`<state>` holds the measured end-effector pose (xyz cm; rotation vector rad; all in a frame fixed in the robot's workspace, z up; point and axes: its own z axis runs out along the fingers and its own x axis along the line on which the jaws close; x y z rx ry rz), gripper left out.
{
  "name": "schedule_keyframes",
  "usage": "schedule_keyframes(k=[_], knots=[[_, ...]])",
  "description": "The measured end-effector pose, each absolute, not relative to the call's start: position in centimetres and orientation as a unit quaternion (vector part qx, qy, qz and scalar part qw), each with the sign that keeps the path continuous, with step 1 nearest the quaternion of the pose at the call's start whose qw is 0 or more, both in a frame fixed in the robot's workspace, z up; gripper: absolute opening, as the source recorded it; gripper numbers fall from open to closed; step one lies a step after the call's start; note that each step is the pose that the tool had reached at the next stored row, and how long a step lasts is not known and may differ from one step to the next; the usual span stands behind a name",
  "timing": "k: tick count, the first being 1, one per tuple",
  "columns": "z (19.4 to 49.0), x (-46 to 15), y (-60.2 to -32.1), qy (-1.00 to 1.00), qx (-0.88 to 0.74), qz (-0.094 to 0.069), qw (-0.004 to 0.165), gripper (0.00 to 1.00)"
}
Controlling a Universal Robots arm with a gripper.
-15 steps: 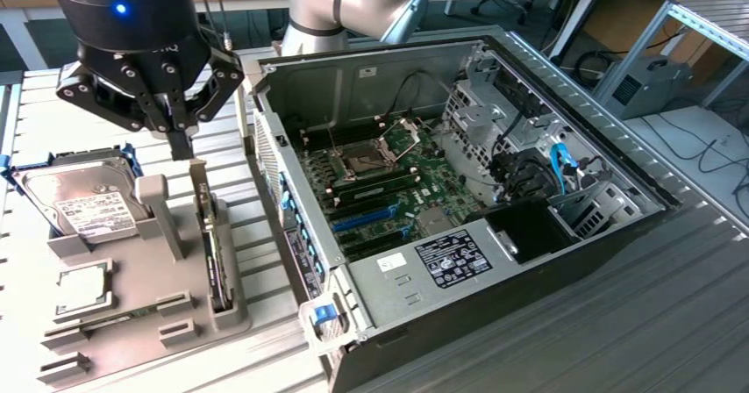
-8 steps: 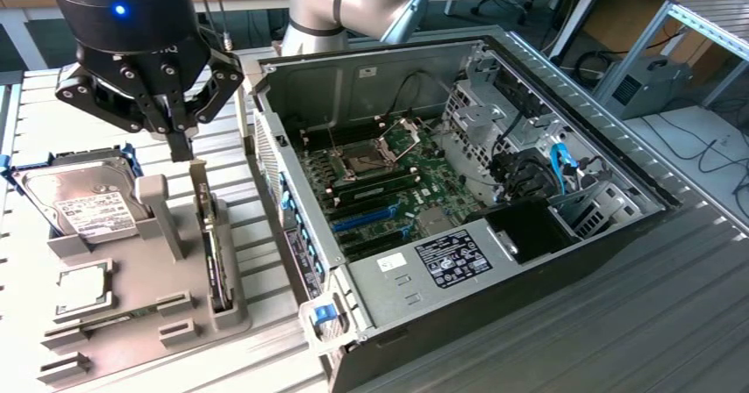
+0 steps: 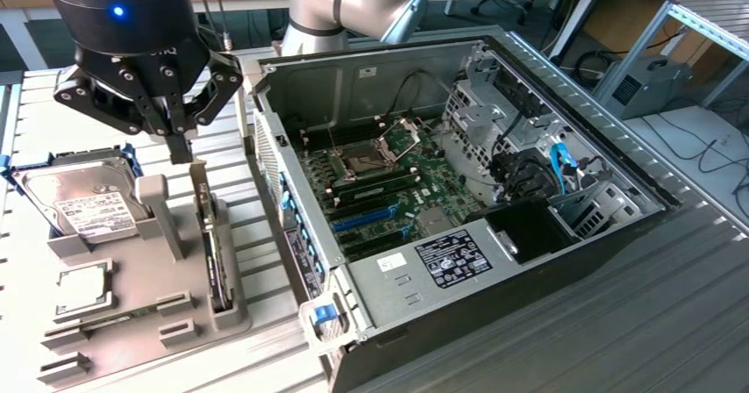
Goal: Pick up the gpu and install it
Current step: 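Reach for the gpu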
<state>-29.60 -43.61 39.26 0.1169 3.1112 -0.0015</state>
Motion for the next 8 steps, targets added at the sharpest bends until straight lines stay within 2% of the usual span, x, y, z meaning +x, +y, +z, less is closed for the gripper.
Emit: schedule_keyframes(k=[8], knots=[[39.24, -29.73, -43.91, 0.999, 0.038, -0.004, 0.014, 0.11]])
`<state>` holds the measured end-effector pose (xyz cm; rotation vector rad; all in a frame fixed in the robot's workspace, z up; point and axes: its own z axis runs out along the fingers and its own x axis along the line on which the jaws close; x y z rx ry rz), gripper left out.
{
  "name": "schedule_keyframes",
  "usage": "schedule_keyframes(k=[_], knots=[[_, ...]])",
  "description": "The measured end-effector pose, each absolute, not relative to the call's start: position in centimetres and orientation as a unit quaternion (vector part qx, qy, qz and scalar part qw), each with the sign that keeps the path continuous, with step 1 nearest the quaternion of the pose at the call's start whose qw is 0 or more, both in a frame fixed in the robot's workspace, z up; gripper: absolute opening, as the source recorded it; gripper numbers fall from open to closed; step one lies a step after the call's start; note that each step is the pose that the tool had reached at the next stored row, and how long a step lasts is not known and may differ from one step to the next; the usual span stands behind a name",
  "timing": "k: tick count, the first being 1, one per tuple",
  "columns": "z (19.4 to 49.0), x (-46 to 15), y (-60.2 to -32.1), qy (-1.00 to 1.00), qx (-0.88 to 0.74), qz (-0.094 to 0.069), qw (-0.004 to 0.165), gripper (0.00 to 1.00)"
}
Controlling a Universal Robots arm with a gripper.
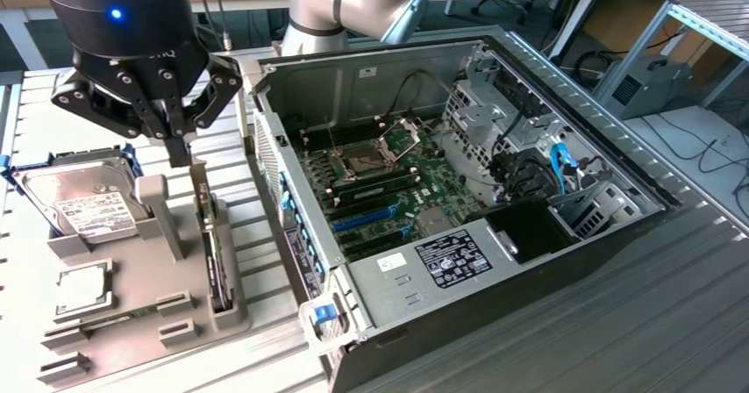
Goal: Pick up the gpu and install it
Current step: 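Reach for the gpu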
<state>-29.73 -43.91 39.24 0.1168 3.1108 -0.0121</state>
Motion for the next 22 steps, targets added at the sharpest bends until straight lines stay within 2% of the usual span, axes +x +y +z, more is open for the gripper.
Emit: schedule_keyframes(k=[22], knots=[[39.21, -29.88, -44.20, 0.999, 0.037, -0.010, 0.015, 0.11]])
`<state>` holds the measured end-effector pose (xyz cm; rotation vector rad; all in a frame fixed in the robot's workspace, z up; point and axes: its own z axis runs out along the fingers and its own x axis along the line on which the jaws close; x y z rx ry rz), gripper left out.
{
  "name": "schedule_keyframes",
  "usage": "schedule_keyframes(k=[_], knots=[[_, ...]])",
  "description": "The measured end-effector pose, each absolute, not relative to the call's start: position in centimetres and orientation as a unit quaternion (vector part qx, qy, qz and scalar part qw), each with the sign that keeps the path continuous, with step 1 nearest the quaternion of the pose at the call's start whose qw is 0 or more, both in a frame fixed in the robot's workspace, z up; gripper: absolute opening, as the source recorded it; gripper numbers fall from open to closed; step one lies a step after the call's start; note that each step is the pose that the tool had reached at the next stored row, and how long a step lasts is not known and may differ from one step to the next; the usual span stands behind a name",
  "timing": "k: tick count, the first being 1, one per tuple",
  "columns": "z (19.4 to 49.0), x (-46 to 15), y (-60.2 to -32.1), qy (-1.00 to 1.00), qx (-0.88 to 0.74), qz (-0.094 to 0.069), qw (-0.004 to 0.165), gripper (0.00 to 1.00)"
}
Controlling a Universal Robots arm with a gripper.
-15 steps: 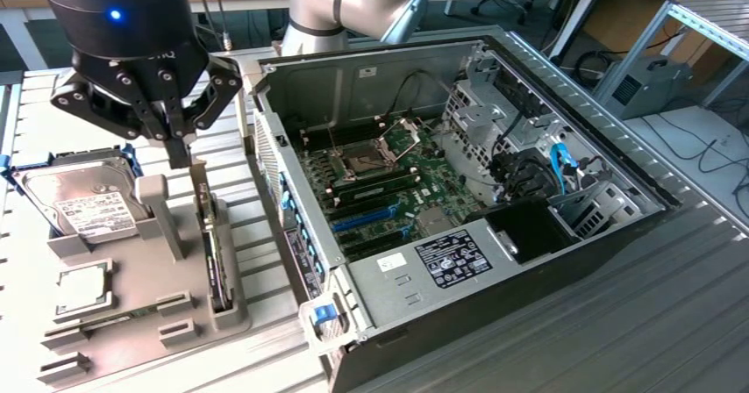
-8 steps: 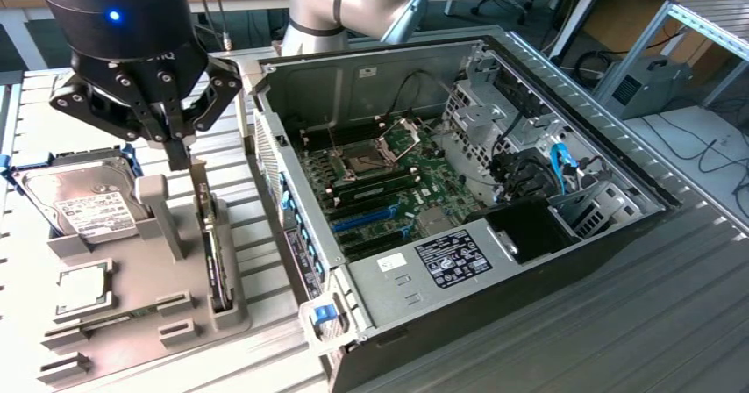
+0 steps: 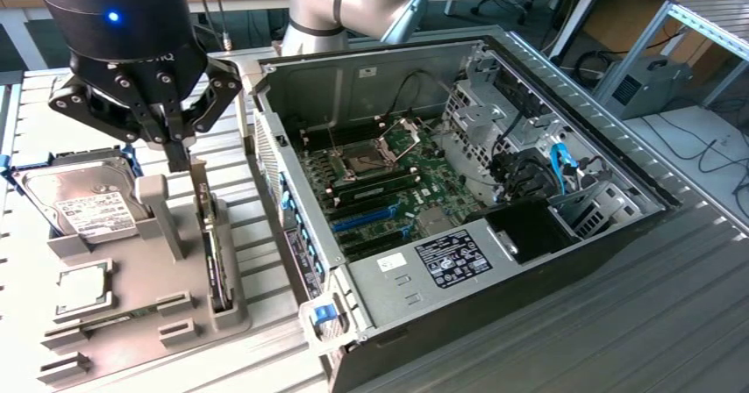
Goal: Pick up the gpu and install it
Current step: 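Reach for the gpu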
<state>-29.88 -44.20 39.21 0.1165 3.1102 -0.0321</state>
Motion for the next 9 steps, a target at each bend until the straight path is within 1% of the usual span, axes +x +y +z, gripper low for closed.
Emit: schedule_keyframes(k=[9], knots=[[39.21, -29.92, -44.30, 0.999, 0.037, -0.013, 0.015, 0.11]])
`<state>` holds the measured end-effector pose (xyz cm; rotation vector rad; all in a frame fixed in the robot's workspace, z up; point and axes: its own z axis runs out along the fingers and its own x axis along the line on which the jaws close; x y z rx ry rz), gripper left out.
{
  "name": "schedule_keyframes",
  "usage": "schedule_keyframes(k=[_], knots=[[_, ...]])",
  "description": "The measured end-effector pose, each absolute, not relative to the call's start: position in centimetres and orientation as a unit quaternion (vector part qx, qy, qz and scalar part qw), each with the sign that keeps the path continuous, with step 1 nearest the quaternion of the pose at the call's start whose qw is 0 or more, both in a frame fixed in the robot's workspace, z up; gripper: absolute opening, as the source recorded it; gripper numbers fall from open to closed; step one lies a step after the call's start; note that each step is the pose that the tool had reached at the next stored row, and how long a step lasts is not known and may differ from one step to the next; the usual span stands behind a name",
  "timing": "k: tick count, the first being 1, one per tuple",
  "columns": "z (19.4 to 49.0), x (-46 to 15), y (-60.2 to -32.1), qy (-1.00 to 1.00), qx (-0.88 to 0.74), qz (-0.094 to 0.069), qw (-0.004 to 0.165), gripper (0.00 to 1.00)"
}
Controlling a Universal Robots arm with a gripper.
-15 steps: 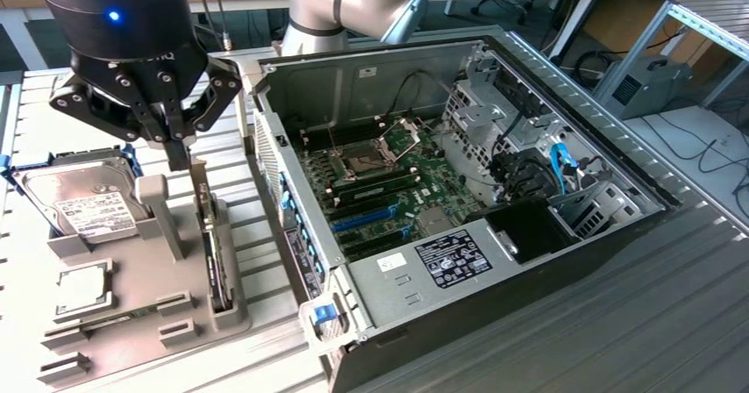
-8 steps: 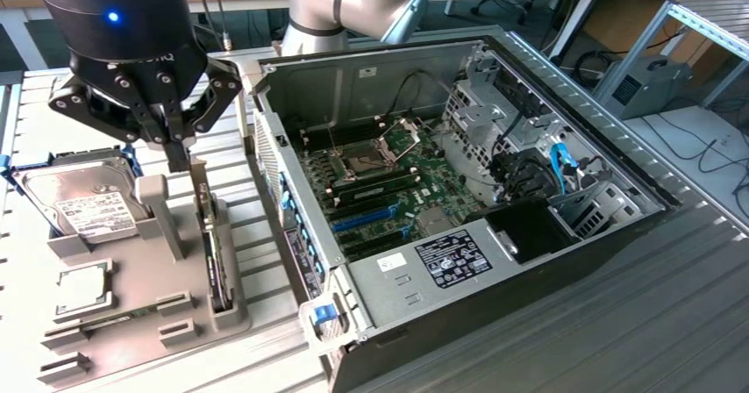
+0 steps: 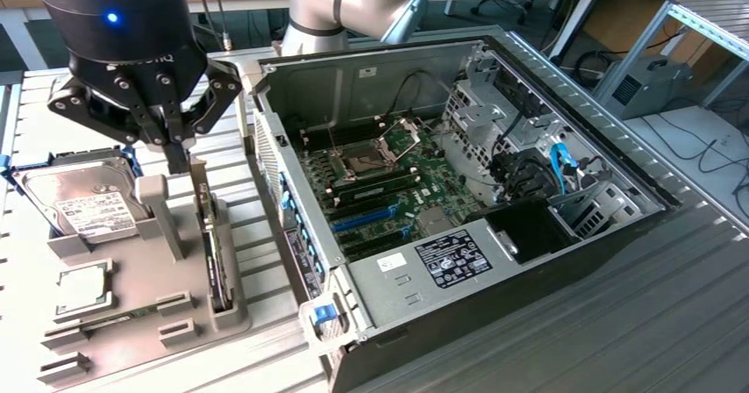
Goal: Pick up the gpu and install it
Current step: 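Reach for the gpu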
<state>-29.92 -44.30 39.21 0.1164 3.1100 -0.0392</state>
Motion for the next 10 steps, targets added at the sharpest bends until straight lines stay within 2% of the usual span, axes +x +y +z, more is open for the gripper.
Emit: schedule_keyframes(k=[10], knots=[[39.19, -29.97, -44.42, 0.999, 0.037, -0.015, 0.015, 0.11]])
